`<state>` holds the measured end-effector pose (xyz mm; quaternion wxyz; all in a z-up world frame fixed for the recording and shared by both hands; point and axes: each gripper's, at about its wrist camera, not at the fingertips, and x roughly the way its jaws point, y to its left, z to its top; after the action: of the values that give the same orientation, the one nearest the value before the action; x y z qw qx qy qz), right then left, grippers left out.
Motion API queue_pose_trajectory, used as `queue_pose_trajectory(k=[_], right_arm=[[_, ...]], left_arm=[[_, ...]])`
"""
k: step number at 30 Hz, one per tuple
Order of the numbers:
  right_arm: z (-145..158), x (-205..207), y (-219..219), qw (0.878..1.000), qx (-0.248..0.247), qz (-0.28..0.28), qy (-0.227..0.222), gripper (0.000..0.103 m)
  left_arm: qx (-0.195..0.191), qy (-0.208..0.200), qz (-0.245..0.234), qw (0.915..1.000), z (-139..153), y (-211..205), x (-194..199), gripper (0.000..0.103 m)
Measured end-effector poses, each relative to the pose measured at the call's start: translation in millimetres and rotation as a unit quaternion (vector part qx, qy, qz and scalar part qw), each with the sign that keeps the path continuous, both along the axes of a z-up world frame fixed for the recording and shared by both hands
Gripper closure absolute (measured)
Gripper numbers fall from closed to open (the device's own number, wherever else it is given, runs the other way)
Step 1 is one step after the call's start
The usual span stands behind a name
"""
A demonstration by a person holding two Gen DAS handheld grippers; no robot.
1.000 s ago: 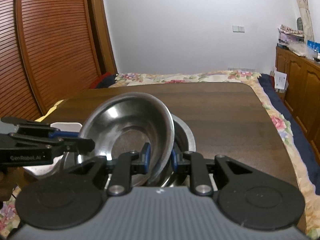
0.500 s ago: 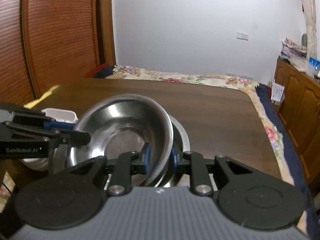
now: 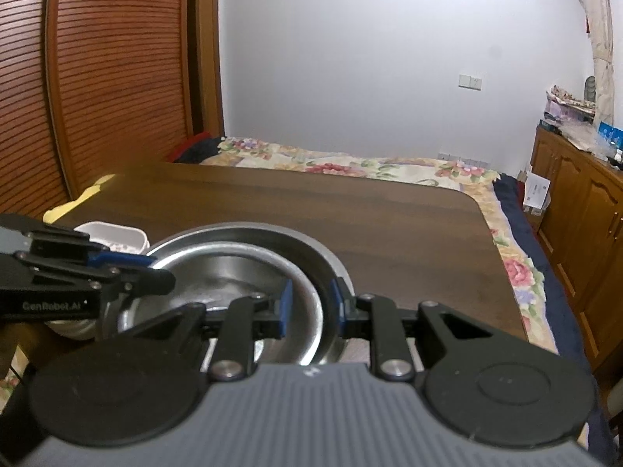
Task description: Organize plates and bowls
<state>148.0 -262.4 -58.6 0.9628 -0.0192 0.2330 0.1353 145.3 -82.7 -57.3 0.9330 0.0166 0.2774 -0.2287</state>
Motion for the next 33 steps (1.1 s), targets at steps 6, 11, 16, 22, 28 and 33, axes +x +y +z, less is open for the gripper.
queue_pose_trajectory(k=[6,11,16,22,28,33], right_arm=[[1,-5,-7,1.0,0.022,-0.01,-0.015,0.078],[0,-10,-13,0.999,0.036,-0.017,-0.031,0.074],[-8,-10,-18,0.997,0.042,-0.029,-0.059,0.03],[-23,-1,-22,0.997,0.042,-0.034,-0.061,0.02],[-33,0,-18,0.996,0.055,-0.03,-0.067,0.012],[-37,1,-15,0.995,0.073,-0.021,-0.058,0.012]], left_arm=[[-0.01,-0.018,0.005,0.9998,8,1,-8,0.077],[-0.012,-0.049,0.026,0.9984,14,2,-14,0.027],[-0.017,-0.07,0.044,0.9964,14,1,-14,0.014],[-0.017,-0.066,0.068,0.9953,2,-1,-10,0.012],[-0.027,-0.052,0.092,0.994,-9,1,-13,0.012],[-0.022,-0.052,0.096,0.9938,-11,-1,-16,0.012]])
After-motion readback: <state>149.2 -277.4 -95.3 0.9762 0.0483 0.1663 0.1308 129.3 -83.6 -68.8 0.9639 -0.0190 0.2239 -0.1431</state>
